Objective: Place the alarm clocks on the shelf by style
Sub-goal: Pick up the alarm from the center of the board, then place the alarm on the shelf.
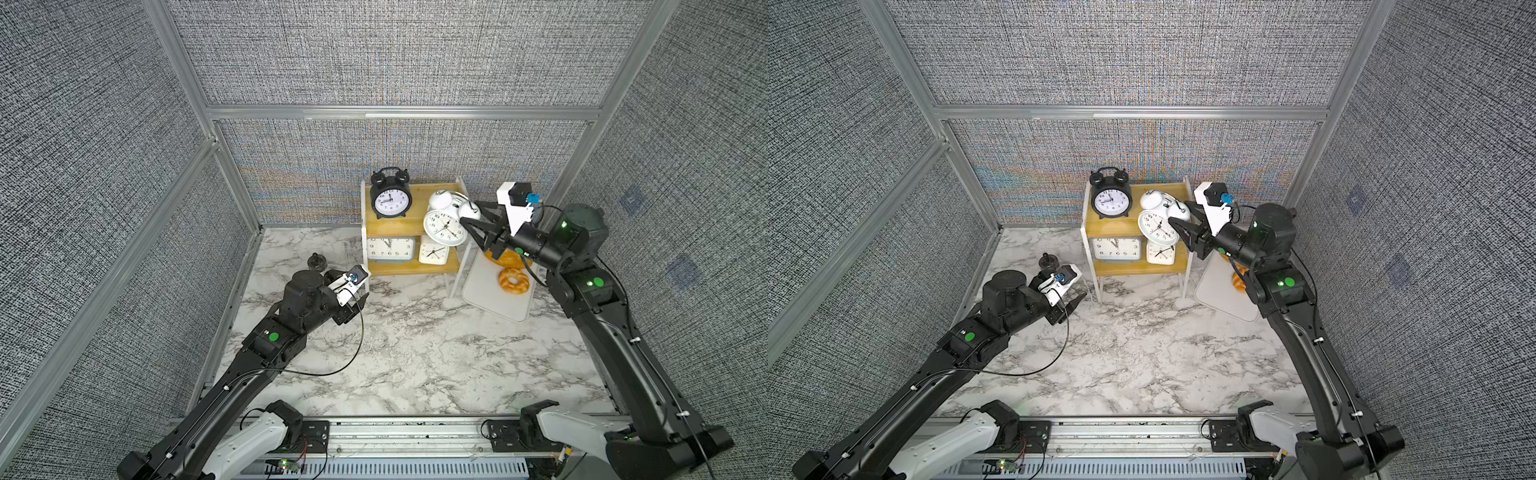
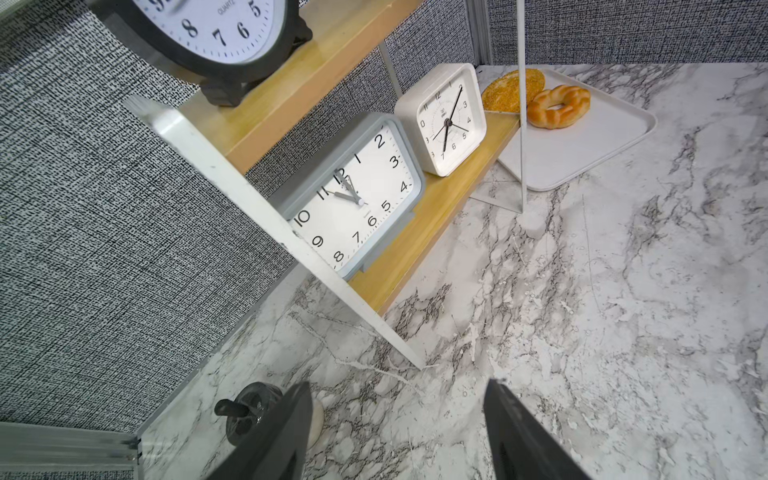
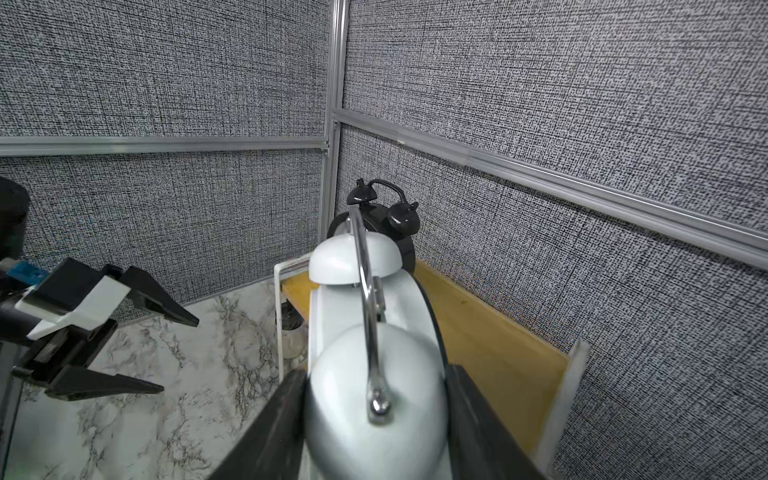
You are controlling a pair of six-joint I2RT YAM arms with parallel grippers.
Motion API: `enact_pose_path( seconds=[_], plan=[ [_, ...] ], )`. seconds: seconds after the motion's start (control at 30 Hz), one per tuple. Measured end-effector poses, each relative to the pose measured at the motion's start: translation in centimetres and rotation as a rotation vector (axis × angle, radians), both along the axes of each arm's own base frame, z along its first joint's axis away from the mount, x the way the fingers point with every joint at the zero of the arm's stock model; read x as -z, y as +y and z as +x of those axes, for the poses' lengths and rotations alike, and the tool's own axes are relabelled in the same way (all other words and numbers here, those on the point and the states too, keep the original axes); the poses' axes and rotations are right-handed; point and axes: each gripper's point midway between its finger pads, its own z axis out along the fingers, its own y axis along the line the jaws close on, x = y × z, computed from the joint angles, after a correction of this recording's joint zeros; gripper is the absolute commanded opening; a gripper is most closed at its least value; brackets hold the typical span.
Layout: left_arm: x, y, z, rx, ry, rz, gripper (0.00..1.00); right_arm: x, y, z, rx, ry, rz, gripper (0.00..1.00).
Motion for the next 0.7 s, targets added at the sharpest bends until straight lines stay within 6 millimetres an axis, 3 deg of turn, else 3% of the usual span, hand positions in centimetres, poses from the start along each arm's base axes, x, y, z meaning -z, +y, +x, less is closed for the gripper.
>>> enact_pose_path(
  seconds=[0.3, 0.7],
  plan=[
    [0.1, 0.0, 0.0, 0.001, 0.001, 0.003, 0.71, -1.4, -0.9, 3.9, -0.051, -0.015, -0.018, 0.43],
    [0.2, -0.1, 0.0, 0.007, 0.007, 0.004, 0.71, -0.6, -0.5, 8.2, -0.125, 0.025, -0.068, 0.43]
  ],
)
